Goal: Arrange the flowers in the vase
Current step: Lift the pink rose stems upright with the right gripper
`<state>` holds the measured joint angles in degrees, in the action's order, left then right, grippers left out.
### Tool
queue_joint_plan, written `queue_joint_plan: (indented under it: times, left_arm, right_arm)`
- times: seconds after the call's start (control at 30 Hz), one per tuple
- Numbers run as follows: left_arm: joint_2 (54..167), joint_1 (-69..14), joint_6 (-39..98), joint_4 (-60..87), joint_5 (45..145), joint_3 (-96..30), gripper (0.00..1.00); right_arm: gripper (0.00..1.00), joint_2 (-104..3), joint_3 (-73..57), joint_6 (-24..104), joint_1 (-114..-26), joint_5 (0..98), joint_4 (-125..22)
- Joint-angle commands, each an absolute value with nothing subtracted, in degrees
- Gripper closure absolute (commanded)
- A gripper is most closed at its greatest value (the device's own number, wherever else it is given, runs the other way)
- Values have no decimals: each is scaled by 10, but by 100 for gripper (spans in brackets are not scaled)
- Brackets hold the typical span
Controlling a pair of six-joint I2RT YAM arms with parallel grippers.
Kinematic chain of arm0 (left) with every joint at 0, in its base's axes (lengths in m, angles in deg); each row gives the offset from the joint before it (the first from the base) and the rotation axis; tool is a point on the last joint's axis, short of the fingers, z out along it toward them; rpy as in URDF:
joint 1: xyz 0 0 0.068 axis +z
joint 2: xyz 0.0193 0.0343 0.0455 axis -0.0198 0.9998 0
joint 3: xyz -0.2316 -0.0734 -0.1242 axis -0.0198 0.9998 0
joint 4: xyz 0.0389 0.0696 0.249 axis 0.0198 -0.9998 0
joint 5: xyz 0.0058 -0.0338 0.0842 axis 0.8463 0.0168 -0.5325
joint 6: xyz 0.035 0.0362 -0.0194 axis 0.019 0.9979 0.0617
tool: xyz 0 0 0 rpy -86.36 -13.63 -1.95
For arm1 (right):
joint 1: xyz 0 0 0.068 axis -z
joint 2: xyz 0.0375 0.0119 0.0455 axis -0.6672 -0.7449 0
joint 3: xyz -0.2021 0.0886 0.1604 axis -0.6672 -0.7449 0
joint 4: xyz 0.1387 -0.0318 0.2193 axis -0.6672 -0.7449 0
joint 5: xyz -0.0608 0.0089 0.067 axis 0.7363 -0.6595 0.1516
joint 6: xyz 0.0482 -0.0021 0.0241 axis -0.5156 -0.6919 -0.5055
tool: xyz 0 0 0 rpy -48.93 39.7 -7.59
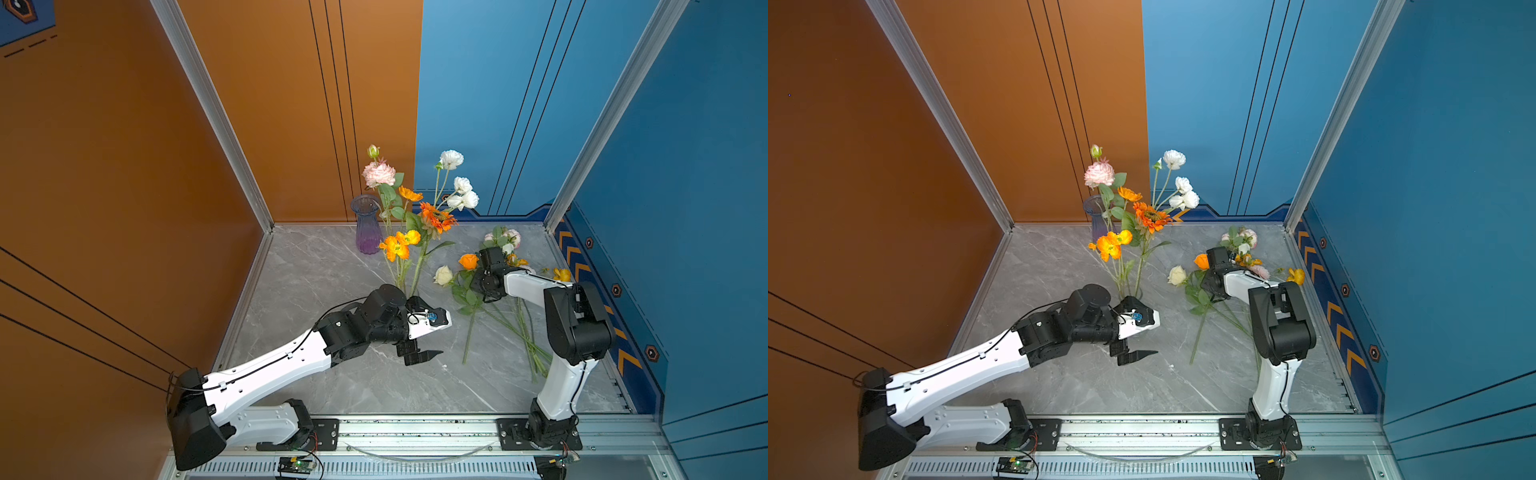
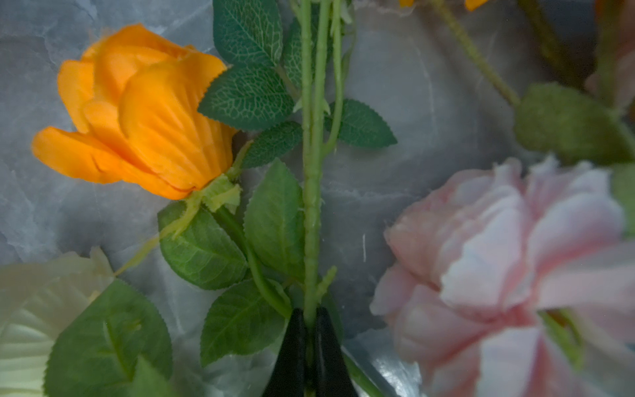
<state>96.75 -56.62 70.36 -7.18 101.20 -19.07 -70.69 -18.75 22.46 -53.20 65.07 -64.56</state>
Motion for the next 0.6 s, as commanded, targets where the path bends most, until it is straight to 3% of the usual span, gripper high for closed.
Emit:
queue_joint_plan:
  times: [0.0, 0.57]
  left_arm:
    - [967, -568, 709, -72, 1009, -187, 2]
    - [943, -565, 715, -78, 1002, -186, 2]
  right_arm:
    - [100, -674, -180, 241, -536, 669, -687]
    - [100, -441, -204, 311, -544, 656, -732]
